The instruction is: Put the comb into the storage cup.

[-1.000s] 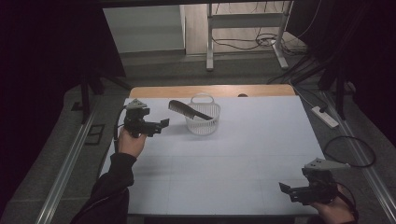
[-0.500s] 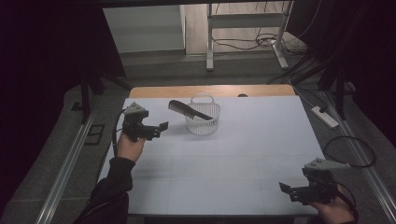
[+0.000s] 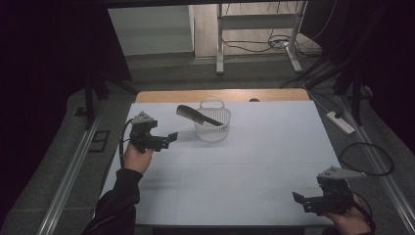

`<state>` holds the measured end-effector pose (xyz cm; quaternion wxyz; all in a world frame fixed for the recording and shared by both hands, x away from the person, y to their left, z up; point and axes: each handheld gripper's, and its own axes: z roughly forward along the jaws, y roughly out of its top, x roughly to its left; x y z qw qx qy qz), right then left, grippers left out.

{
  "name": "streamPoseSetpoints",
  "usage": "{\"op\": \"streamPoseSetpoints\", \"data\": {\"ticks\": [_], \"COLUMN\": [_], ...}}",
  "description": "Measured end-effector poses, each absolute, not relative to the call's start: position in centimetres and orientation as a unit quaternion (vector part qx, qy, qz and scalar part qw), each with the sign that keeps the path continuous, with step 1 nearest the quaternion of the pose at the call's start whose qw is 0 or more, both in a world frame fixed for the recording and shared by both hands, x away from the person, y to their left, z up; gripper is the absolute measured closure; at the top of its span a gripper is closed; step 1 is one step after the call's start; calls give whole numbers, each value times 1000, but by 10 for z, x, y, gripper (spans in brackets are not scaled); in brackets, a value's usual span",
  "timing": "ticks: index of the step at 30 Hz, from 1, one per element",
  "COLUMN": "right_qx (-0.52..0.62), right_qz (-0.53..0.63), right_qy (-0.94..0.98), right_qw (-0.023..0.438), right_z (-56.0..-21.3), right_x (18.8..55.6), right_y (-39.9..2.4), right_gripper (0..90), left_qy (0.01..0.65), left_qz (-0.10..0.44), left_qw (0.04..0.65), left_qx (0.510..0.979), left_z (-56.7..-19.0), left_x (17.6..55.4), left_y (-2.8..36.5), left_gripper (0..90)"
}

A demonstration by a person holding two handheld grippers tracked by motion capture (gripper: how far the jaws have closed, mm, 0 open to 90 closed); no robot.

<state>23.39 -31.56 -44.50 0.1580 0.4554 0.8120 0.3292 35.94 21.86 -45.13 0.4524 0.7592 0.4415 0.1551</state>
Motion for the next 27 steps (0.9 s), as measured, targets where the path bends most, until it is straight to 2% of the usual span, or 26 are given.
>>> {"op": "streamPoseSetpoints", "data": {"ticks": [27], "right_qx": [450], "right_qz": [328], "right_qy": [815], "right_qw": [160], "right_z": [-445], "right_x": [233], "right_y": [-314], "right_gripper": [0], "left_qy": [448], "left_qz": [147], "left_qw": [450], "left_qx": [759], "left_z": [-451], "left_x": [336], "left_y": [235], "left_gripper": [0]}}
